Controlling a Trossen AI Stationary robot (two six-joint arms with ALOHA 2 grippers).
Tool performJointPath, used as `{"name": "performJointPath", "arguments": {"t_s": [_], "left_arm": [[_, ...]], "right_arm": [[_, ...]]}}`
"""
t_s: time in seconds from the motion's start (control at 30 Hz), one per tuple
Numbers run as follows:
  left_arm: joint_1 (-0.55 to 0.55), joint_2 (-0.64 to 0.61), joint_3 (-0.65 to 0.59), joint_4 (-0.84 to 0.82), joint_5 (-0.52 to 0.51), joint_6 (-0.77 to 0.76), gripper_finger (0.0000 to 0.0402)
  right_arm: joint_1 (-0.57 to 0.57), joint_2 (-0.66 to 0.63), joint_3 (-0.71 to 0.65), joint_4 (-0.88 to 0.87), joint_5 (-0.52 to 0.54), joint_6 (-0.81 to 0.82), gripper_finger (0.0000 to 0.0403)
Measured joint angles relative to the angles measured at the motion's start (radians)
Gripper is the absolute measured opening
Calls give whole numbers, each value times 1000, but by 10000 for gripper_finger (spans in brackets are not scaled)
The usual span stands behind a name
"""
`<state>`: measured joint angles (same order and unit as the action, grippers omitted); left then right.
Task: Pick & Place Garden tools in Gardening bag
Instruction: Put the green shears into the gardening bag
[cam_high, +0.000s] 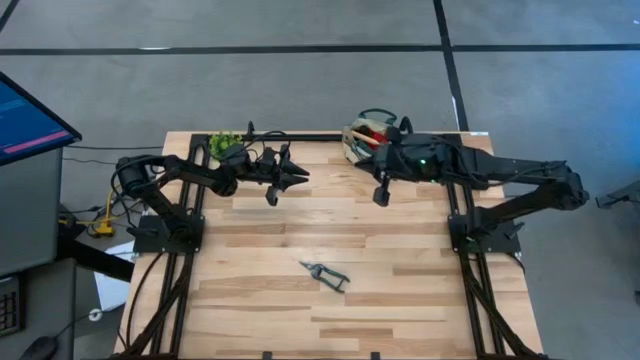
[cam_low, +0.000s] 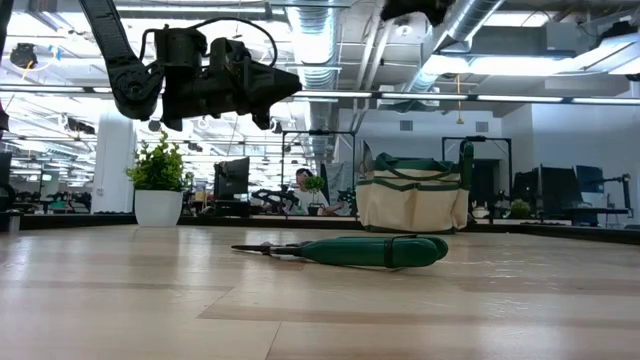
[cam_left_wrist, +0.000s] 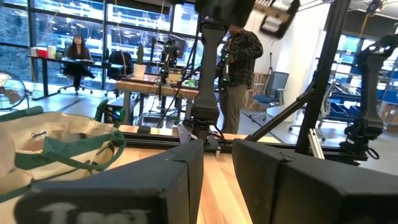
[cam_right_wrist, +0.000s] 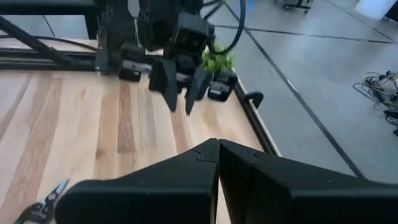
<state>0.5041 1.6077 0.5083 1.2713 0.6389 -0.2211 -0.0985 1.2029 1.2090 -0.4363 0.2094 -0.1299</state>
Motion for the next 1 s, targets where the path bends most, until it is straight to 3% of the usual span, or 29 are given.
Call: {"name": "performJointPath", "arguments": {"t_s": [0.3, 0.5, 0.73, 1.0], "left_arm": [[-5, -3, 0, 0, 23, -4, 73], [-46, -29, -1, -19, 23, 4, 47], [-110, -136, -67, -104, 7, 73, 8], [-190, -305, -172, -233, -82, 113, 3]], "right_arm": [[11, -246, -333, 222, -39, 74, 0], [52, -344, -487, 312, -52, 79, 0], [126, -343, -631, 500, -54, 107, 0], [198, -262, -679, 630, -52, 153, 0]]}}
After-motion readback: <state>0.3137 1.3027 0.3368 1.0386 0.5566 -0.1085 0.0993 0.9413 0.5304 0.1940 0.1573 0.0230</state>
